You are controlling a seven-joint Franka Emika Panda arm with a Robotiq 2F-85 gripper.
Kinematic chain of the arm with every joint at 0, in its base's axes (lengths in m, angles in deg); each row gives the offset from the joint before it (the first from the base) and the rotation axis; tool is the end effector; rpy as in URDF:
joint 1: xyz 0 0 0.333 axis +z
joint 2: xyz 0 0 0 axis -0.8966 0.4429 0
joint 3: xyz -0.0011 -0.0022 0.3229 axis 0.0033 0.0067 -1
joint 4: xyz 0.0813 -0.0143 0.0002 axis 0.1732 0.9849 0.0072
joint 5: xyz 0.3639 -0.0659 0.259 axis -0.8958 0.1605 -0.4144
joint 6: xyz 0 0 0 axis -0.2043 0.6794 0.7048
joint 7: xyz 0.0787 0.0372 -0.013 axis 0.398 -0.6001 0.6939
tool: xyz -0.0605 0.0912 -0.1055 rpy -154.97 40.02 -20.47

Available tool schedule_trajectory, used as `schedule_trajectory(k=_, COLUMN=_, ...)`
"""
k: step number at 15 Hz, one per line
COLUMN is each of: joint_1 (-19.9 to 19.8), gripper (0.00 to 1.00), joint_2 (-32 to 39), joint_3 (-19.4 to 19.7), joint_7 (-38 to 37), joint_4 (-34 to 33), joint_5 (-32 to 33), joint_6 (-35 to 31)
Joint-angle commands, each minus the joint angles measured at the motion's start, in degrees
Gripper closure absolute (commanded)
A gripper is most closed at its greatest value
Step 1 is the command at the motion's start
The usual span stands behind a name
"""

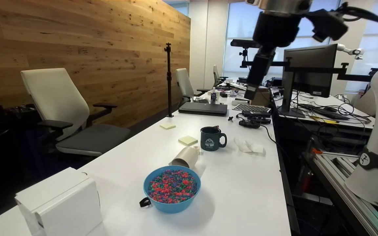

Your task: Place the white mug upright.

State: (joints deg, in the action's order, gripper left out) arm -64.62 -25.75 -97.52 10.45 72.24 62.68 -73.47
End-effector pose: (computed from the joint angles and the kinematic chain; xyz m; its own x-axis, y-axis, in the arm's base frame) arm 0.4483 0.1624 0.4145 0.9448 -0.2141 0.2480 -0.2799 -0.9209 0.2712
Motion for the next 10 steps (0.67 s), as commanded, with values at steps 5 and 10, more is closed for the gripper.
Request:
schedule_trajectory(k=5, joint_1=-4.6, gripper=0.0, joint_2=17.8, joint_3=3.8, joint_7=-21.1, joint_4=-13.6, joint_5=17.4, joint_6=-5.3)
schedule_trajectory(k=10, joint_1=-1.9, gripper=0.0, joint_2=25.7, joint_3=9.9, joint_7=-28.7, joint_4=-18.9, joint_5=26.1, joint_6=-4.1)
